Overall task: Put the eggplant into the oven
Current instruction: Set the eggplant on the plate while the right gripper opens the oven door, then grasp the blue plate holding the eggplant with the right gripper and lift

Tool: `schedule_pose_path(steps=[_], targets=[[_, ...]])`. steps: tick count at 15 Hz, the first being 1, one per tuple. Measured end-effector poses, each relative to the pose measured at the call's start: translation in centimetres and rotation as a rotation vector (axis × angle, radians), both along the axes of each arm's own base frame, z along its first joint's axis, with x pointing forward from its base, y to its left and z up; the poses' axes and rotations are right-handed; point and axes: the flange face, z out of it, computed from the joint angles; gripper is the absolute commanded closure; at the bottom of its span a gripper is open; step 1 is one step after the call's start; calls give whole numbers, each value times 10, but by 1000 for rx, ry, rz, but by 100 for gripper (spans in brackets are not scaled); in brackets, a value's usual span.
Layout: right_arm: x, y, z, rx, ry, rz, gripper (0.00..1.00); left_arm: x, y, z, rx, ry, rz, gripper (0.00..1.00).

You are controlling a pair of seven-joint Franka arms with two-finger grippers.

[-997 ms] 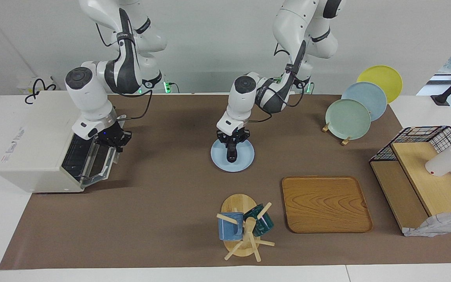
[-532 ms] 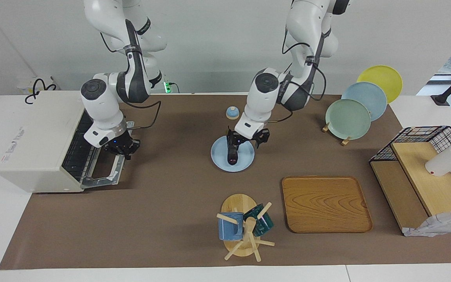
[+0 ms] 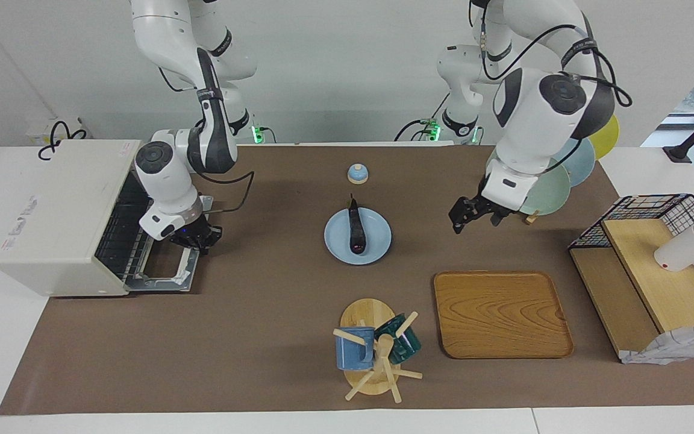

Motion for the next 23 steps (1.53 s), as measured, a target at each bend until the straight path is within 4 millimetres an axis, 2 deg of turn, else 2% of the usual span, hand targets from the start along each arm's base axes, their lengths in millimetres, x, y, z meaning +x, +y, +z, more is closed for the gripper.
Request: schedule_pose_path(steps=[2,4,5,6,9,11,13,16,18,21,23], targets=[[2,18,3,1,-11,-7,100,-5,40,16,7,14,-42,0],[4,52,11,3,-18,24,100,-15,59,30,13,32,-70,0],[6,68,19,2,-7,39,66,-21,62,35,16,47,-77,0],[10,82,31,0,8,45,61,-28,62,39,18,60,-82,0],[20,138,80,-5,37,-7,63,-47,59,42,26,85,-91,0],[20,190,112,-1,21,-14,70,-61,58,41,33,103,-97,0],[10,246,127,12,-7,-15,69,-72,56,42,49,126,-111,0],[-12,330,128,22,-22,-32,67,-81,47,53,84,135,-139,0],[-25,382,121,21,-28,-55,69,-82,46,67,90,127,-144,0],[-39,446,85,46,-64,-17,70,-81,48,83,91,105,-142,0],[-51,471,55,53,-74,21,70,-79,49,82,90,101,-140,0]])
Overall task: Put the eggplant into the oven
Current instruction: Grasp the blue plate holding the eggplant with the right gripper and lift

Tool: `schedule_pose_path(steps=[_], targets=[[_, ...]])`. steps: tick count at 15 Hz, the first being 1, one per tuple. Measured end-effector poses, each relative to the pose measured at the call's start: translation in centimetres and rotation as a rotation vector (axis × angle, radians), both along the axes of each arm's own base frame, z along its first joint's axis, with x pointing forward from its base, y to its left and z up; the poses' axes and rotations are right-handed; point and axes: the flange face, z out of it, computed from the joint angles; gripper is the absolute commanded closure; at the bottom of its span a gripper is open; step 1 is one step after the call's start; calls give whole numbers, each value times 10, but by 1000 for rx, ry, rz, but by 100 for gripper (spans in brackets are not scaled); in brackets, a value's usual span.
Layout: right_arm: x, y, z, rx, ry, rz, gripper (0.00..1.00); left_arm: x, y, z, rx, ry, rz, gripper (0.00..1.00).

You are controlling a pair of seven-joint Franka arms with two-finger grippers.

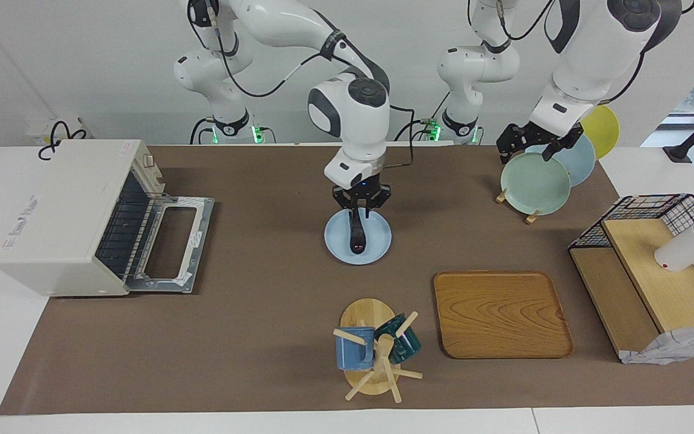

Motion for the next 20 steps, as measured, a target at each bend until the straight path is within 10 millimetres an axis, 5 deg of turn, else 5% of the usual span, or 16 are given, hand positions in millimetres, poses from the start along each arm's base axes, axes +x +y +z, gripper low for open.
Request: schedule_pose_path(steps=[9,10,12,20], targets=[[-35,13,-61,18,-18,55,70,4,1,-15,2,20,1,0],[-38,12,-64,15,-15,56,72,4,1,-16,2,22,0,0],[-39,9,-63,14,-13,55,100,4,0,-18,3,26,-1,0],[-43,0,-55,-108,-32,138,100,3,-2,-18,-23,31,2,0]])
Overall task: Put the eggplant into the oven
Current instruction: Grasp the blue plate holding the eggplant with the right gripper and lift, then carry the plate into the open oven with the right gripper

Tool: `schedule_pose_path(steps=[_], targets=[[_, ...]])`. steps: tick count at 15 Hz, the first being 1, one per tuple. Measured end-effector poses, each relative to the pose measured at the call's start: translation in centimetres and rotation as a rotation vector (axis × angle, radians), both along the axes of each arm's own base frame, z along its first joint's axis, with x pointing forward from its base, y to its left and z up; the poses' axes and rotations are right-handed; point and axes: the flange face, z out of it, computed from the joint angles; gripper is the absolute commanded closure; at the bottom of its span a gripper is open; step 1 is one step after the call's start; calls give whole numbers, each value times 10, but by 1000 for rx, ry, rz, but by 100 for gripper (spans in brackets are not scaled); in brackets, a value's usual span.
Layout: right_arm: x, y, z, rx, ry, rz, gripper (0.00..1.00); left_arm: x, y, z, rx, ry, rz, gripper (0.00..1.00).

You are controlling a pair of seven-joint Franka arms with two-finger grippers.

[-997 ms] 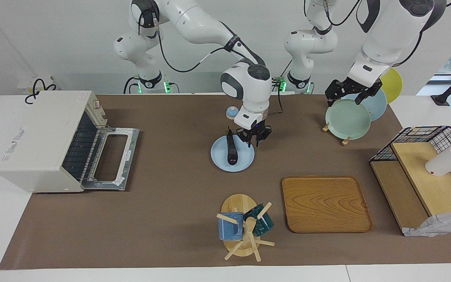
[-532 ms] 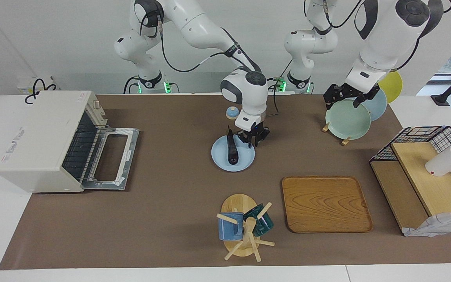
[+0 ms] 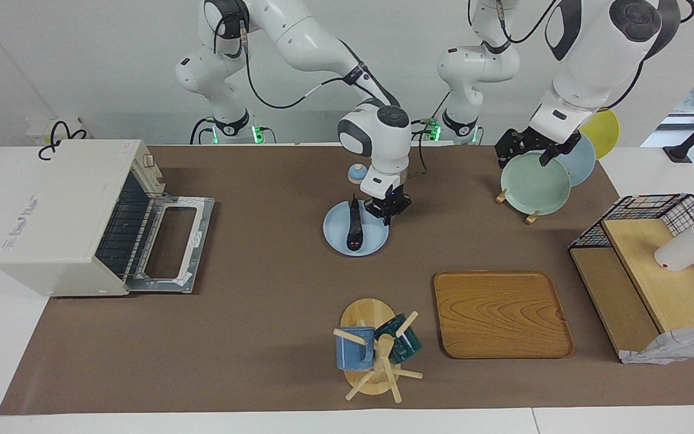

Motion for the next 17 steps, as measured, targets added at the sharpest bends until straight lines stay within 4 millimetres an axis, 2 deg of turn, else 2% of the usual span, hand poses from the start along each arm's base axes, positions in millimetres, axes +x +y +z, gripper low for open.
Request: schedule_pose_path(steps=[4,6,9,11,14,16,17], targets=[[3,-10,23,-155,39,45,100,0,2,0,0,0,4,0],[4,-20,27,-244,44,57,100,1,4,0,0,0,7,0],[18,-50,45,-310,50,24,100,1,7,0,0,0,13,0],[38,-91,68,-317,70,3,100,1,7,0,0,-1,13,0],[71,-189,103,-314,122,-30,100,1,6,0,0,-2,13,0],[78,-250,113,-307,152,-85,100,2,7,0,0,-3,13,0],[78,-274,111,-308,170,-114,100,2,7,0,0,-3,13,0]])
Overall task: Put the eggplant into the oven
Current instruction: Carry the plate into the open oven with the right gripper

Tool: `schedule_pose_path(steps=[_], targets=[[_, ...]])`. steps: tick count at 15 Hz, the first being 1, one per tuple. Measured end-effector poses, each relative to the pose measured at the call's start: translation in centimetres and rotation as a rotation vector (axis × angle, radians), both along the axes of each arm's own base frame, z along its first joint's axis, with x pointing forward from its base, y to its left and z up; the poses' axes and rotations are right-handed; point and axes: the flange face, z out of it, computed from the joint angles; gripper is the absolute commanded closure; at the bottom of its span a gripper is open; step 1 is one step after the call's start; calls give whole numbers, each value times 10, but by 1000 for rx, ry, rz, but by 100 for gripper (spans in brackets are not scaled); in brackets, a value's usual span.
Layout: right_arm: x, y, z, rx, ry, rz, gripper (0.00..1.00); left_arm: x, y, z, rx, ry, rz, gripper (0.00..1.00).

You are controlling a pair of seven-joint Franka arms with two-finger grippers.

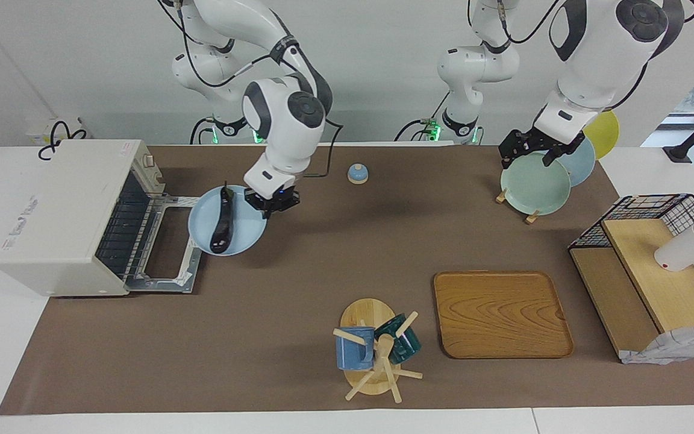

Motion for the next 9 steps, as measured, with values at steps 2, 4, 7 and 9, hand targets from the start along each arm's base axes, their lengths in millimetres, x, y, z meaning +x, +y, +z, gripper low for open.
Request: schedule_pose_path(steps=[2,4,7,9], targets=[[2,-41,-10,-5,36,-40,100,0,-1,0,0,-1,-2,0],[7,-76,-19,-5,74,-45,100,0,-2,0,0,-4,-4,0],[19,-141,-22,20,116,-26,100,0,-1,1,-1,-5,-2,0],[21,-166,-24,31,133,-11,100,1,1,1,-1,-6,2,0]])
